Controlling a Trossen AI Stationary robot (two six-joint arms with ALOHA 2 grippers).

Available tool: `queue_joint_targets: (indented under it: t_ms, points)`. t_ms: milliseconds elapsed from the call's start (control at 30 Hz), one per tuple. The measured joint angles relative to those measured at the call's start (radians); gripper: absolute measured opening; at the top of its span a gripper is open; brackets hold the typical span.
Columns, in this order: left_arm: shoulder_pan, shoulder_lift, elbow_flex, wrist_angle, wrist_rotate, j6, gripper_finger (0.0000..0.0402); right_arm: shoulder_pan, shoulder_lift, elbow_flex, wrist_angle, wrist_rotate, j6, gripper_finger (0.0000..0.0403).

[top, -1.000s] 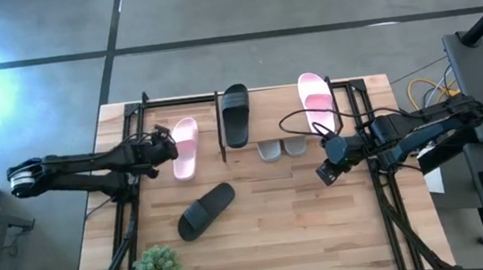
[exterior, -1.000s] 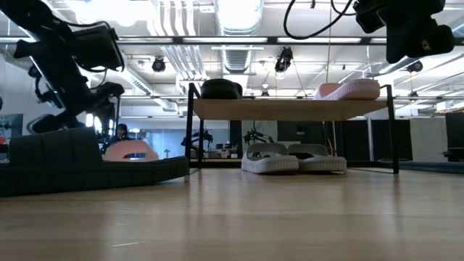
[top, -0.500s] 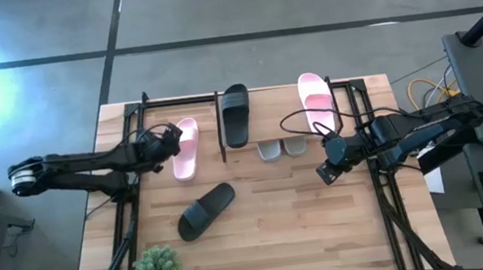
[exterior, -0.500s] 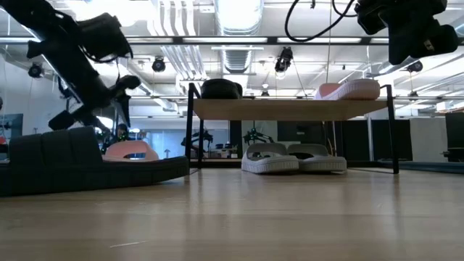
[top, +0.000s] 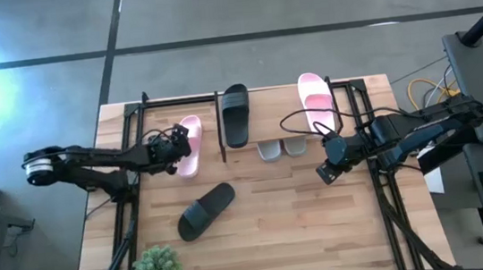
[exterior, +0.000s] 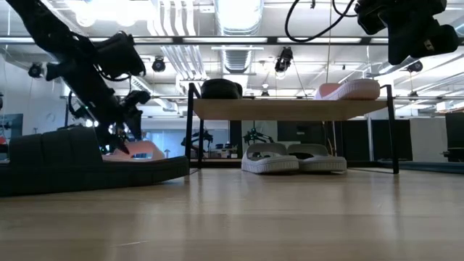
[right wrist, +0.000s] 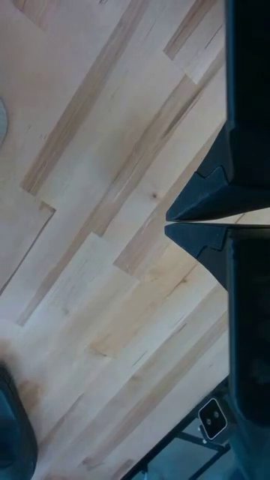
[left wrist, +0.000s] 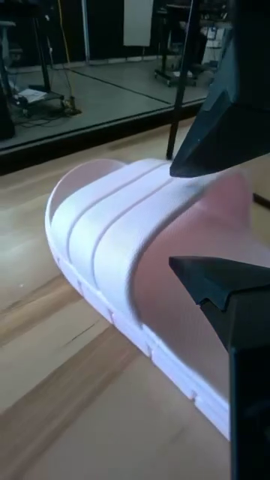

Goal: Pick and place slides into the shelf
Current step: Put the pink slide on the shelf

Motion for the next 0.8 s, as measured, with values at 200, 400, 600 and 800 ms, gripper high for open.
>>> queue_joint_targets:
  t_ms: [200,400,600,800]
  points:
    - [0.000,0.069,-0.001,0.121,-0.019,0.003,0.0168,0.000,0.000,0.000,0.000,0.000,0.000,0.0009]
    - [0.009,0.121,-0.001,0.207,-0.082,0.072,0.0168,0.000,0.000,0.000,-0.001,0.000,0.000,0.0009]
    - [0.032,0.168,0.000,0.213,-0.092,0.074,0.0168,0.000,0.000,0.000,-0.004,0.000,0.000,0.0009]
    - [0.053,0.193,0.000,0.277,-0.095,0.193,0.0138,0.000,0.000,0.000,-0.005,0.000,0.000,0.0009]
